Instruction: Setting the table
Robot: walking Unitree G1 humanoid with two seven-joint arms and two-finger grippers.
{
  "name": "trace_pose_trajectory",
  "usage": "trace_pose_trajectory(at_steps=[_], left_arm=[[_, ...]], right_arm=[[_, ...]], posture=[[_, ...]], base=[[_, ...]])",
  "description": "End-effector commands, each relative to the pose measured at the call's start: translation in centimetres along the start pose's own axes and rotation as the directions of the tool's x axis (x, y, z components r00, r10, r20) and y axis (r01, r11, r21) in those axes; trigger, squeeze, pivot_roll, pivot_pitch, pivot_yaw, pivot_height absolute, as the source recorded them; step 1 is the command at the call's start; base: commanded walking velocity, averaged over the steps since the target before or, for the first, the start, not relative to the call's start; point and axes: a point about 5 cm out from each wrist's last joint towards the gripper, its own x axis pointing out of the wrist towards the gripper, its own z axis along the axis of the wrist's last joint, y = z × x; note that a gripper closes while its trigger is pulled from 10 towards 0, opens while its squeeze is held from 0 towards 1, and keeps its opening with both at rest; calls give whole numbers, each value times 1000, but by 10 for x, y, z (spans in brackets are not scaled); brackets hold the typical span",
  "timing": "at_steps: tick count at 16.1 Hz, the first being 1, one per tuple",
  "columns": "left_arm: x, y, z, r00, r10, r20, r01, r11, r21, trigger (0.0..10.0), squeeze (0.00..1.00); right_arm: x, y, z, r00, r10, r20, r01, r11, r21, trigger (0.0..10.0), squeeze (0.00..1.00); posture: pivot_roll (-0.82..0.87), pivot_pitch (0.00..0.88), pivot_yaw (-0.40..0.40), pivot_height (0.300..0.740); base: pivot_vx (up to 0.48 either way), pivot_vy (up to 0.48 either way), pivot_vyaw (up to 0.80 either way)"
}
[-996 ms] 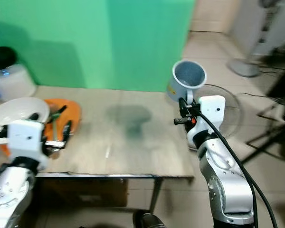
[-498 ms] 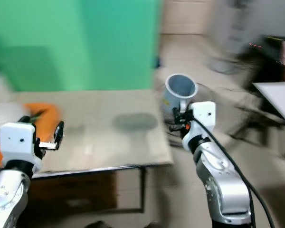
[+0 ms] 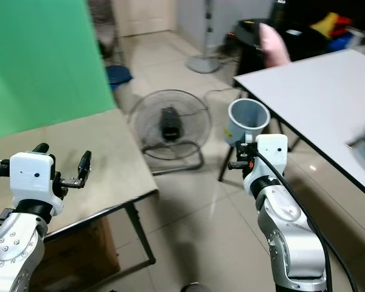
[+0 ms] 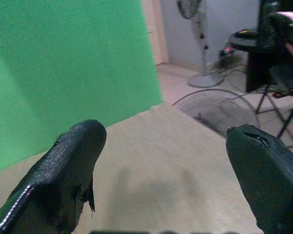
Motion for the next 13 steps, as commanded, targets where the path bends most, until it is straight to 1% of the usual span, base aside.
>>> trace_pose_trajectory(at_steps=[1,3,5,9,10,12,13], left_arm=[[2,-1,-1,1000,-5,-6,5,1000,7,10000,0],[2,-1,-3,1000,0,-9,0,1000,0,10000,0],[3,-1,-4,1000,11,-10,-11,1000,0,10000,0],[6,-2,-3,1000,22,-12,-22,1000,-10,10000,0],[6,-2,-3,1000,27,-10,-27,1000,-11,10000,0],[6,-1,-4,999,44,-16,-44,998,-50,10000,0],[6,0,-3,999,45,-15,-46,998,-47,10000,0]], right_arm=[[-2,-6,1,999,-45,-5,45,999,-1,10000,0],[-2,-8,1,999,-53,-4,53,999,-12,10000,0],[-3,-6,2,999,-50,1,50,999,-15,10000,0],[0,0,3,999,-44,1,44,999,-16,10000,0],[1,-1,3,999,-46,2,46,999,-15,10000,0],[3,-1,5,999,-49,6,49,999,-17,10000,0],[3,-1,6,999,-52,8,52,998,-19,10000,0]], posture=[[-74,26,21,740],[-86,29,29,740],[-88,30,30,740],[-88,28,25,740],[-88,28,25,740],[-90,23,22,740],[-89,23,22,740]], base=[[0,0,-800],[0,0,-800],[0,0,-800],[0,-311,-800],[0,0,-800],[0,0,-800],[0,0,-800]])
